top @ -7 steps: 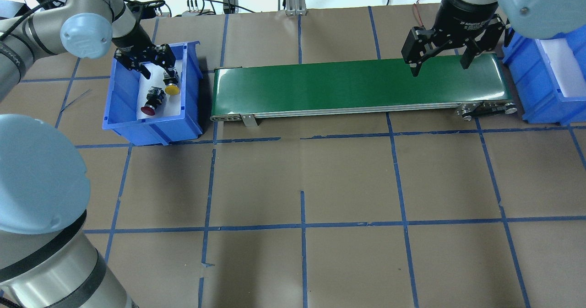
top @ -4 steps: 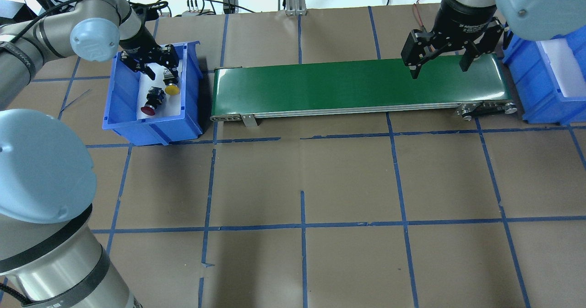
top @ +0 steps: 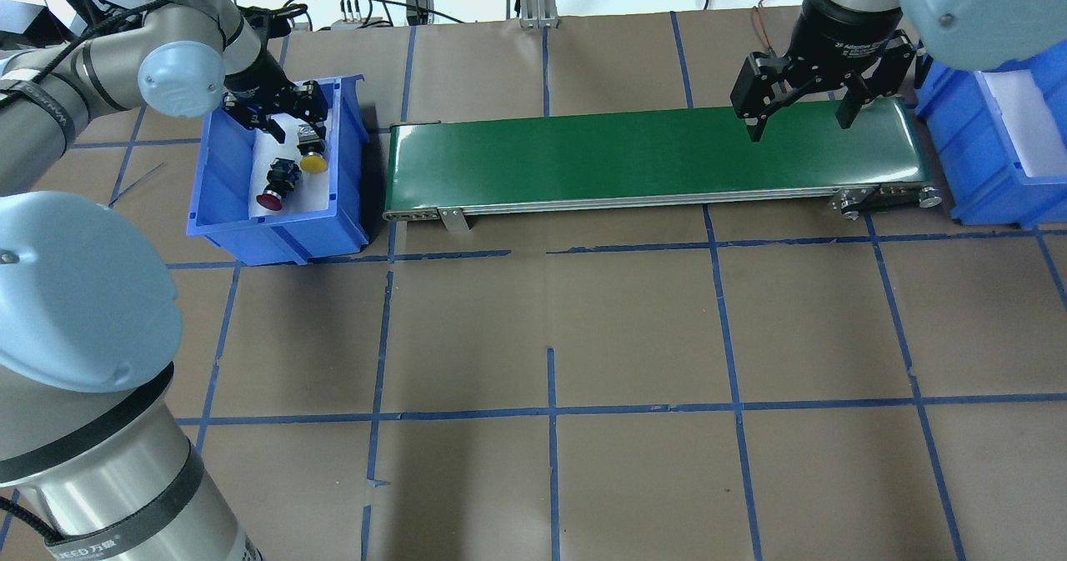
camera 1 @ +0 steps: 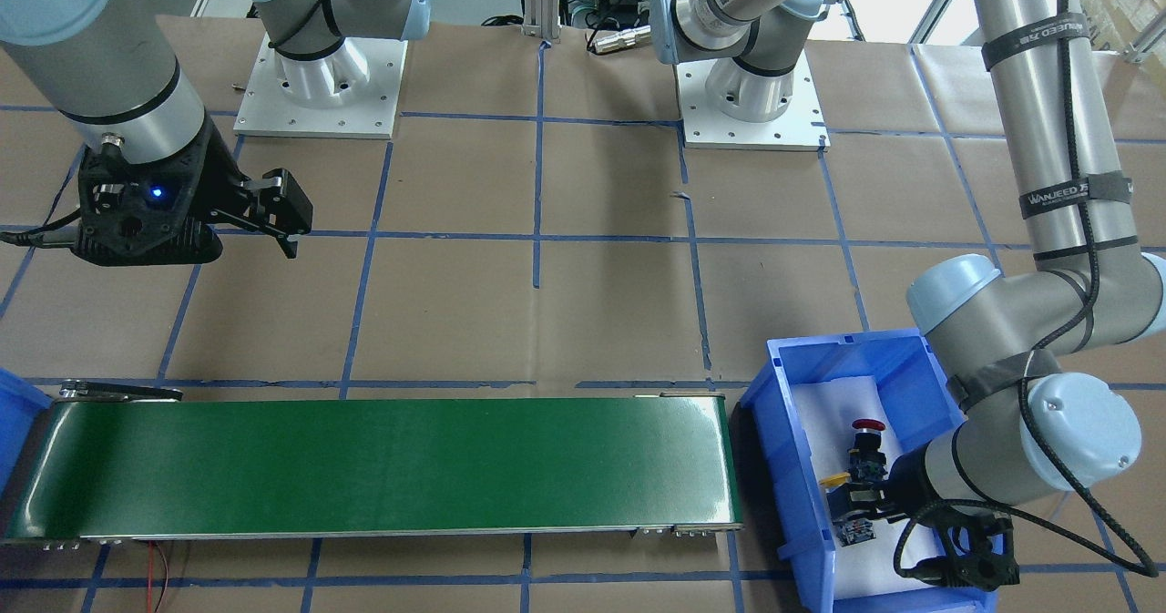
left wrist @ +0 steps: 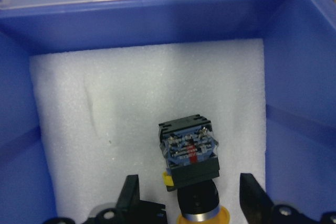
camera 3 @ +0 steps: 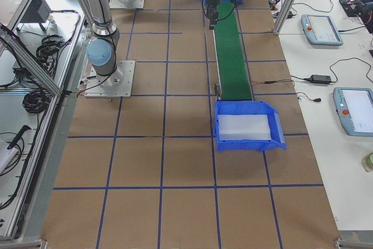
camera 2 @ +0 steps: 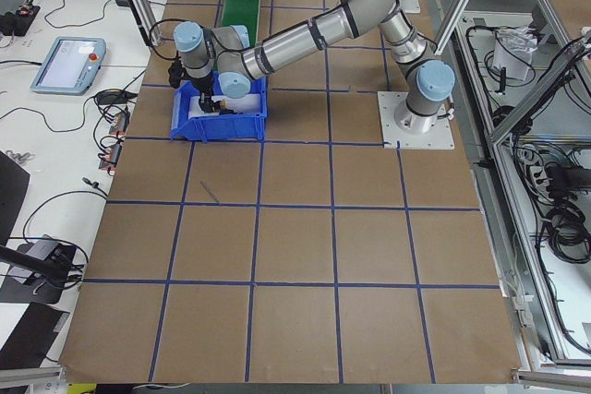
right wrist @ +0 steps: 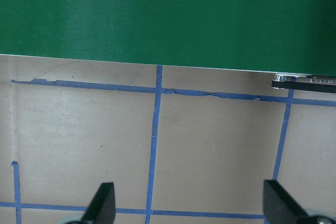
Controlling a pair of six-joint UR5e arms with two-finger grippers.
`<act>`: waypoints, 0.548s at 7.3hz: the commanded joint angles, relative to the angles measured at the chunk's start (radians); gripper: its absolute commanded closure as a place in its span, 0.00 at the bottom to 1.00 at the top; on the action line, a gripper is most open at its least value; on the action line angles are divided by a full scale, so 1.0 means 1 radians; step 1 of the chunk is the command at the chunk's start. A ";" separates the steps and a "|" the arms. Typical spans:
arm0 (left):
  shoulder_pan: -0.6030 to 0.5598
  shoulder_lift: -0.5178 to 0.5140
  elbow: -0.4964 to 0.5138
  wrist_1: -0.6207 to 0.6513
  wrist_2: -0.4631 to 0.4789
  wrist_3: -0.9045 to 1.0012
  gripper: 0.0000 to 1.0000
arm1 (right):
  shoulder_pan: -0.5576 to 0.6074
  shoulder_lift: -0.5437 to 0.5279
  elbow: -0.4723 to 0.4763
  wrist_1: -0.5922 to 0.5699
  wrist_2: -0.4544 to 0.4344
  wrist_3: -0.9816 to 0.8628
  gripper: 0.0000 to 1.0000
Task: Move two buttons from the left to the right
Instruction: 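Lower the left gripper into the bin and grasp the yellow button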
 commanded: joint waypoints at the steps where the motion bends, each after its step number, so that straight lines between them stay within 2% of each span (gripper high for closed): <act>1: 0.001 -0.017 0.000 0.022 -0.002 0.001 0.28 | -0.002 0.002 -0.007 -0.001 -0.001 0.000 0.00; 2: 0.002 -0.017 -0.001 0.022 -0.002 0.002 0.29 | -0.002 0.002 -0.004 -0.001 -0.001 0.000 0.00; 3: 0.001 -0.017 -0.006 0.022 -0.001 0.002 0.37 | -0.009 0.002 0.006 -0.001 -0.004 -0.003 0.00; 4: -0.002 -0.017 -0.008 0.022 -0.002 0.001 0.52 | -0.009 0.000 0.002 -0.002 -0.007 -0.012 0.00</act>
